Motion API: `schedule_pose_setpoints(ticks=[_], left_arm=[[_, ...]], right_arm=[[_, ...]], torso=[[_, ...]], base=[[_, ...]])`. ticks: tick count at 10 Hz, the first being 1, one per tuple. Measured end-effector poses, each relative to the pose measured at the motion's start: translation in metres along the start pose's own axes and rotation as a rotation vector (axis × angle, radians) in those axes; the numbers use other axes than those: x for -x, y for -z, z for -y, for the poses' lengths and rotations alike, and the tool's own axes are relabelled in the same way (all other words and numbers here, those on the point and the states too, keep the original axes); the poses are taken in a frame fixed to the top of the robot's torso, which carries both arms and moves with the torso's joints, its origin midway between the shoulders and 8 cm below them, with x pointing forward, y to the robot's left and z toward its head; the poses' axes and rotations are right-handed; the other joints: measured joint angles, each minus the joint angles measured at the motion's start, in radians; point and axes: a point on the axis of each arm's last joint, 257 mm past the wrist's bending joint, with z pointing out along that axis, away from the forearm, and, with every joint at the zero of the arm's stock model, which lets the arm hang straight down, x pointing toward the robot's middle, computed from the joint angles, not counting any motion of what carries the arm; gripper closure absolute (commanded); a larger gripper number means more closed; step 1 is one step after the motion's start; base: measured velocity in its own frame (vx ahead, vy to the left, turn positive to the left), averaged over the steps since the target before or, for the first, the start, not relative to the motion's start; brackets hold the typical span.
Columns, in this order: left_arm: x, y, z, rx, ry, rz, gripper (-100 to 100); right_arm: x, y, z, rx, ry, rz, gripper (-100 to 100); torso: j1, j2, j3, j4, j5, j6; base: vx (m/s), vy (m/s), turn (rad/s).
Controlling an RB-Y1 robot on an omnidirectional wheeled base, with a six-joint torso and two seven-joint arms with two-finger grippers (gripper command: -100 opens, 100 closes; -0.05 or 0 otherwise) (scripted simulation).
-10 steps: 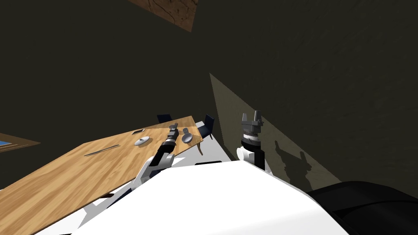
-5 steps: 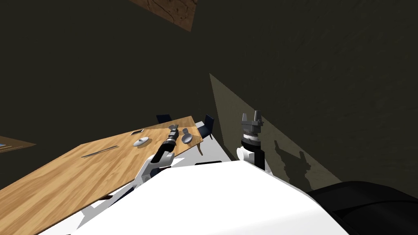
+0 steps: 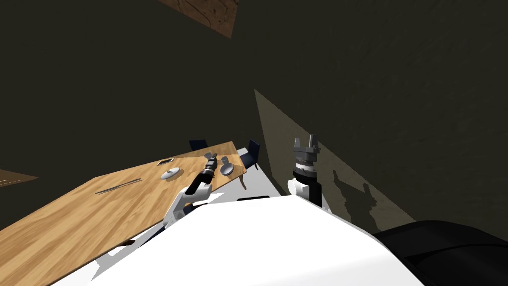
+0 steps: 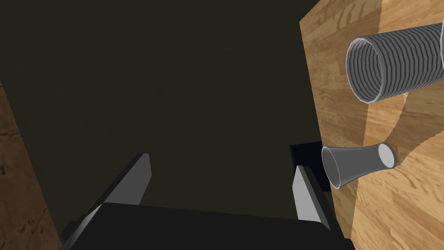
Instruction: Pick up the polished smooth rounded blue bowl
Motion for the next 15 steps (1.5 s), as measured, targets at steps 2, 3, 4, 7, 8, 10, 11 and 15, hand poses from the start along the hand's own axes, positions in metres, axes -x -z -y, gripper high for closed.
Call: schedule_pose_setpoints(ticks=[2, 3, 4, 7, 8, 10, 11, 15], left_arm=[[0.000, -0.002, -0.011, 0.051, 0.000, 0.002, -100], [-0.001, -0.004, -0.019, 0.080, 0.000, 0.003, -100], [-0.001, -0.004, -0.028, 0.111, 0.000, 0.003, -100], [0.001, -0.006, -0.045, 0.183, 0.000, 0.004, -100], [0.001, -0.007, -0.050, 0.206, 0.001, 0.004, -100], [0.002, -0.008, -0.064, 0.263, 0.002, 0.004, -100], [0.001, -0.008, -0.071, 0.290, 0.003, 0.004, -100], [0.001, -0.006, -0.093, 0.384, 0.007, 0.003, -100]], right_arm=[[0.000, 0.000, 0.000, 0.000, 0.000, 0.000, 0], [0.000, 0.000, 0.000, 0.000, 0.000, 0.000, 0], [0.000, 0.000, 0.000, 0.000, 0.000, 0.000, 0], [0.000, 0.000, 0.000, 0.000, 0.000, 0.000, 0], [0.000, 0.000, 0.000, 0.000, 0.000, 0.000, 0], [0.000, 0.000, 0.000, 0.000, 0.000, 0.000, 0], [0.000, 0.000, 0.000, 0.000, 0.000, 0.000, 0], [0.000, 0.000, 0.000, 0.000, 0.000, 0.000, 0]], torso=[[0.000, 0.000, 0.000, 0.000, 0.000, 0.000], [0.000, -0.001, 0.000, 0.000, 0.000, 0.000], [0.000, 0.000, 0.000, 0.000, 0.000, 0.000], [0.000, 0.000, 0.000, 0.000, 0.000, 0.000], [0.000, 0.000, 0.000, 0.000, 0.000, 0.000], [0.000, -0.001, 0.000, 0.000, 0.000, 0.000], [0.000, -0.001, 0.000, 0.000, 0.000, 0.000], [0.000, 0.000, 0.000, 0.000, 0.000, 0.000]], base=[[0.012, 0.007, -0.020], [0.013, 0.006, -0.012], [0.014, 0.009, -0.020], [0.007, 0.005, -0.013], [0.010, 0.005, -0.014], [0.014, 0.007, -0.016], [0.005, 0.004, 0.001], [0.011, 0.007, -0.016]])
